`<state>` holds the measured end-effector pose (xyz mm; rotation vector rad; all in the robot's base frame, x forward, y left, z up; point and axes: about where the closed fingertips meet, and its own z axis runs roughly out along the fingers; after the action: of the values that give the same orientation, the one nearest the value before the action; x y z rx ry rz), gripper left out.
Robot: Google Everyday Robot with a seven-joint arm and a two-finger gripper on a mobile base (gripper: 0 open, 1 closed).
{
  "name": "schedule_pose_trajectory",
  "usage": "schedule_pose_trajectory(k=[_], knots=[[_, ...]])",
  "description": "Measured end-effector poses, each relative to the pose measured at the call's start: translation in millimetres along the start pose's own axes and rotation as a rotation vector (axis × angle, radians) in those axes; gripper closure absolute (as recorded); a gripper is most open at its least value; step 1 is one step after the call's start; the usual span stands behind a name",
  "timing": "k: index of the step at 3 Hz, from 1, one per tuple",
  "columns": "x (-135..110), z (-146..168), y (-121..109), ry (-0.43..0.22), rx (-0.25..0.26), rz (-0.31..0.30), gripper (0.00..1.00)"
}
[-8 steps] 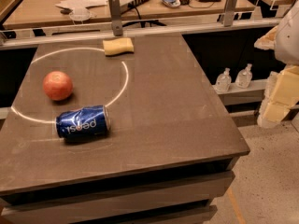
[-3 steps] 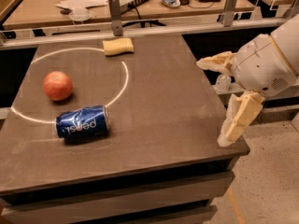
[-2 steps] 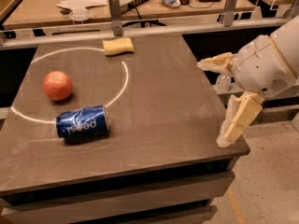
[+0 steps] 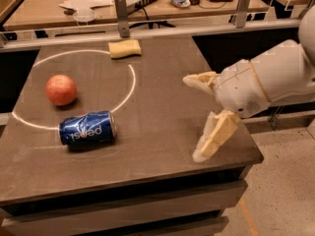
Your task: Move pepsi can near sponge
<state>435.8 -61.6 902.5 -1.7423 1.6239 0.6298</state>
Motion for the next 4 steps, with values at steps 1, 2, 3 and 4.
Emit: schedule_pose_trajectory(k=[1, 2, 3, 4], knots=[[-28.5, 53.6, -11.6, -0.141, -0.049, -0.024, 0.00], [-54.2, 91.5, -24.2, -0.199, -0.069, -0.022, 0.00], [-68.5, 125.4, -32.1, -0.220, -0.099, -0.016, 0.00], [-83.4, 151.8, -36.1, -0.230, -0.144, -0.024, 0.00]])
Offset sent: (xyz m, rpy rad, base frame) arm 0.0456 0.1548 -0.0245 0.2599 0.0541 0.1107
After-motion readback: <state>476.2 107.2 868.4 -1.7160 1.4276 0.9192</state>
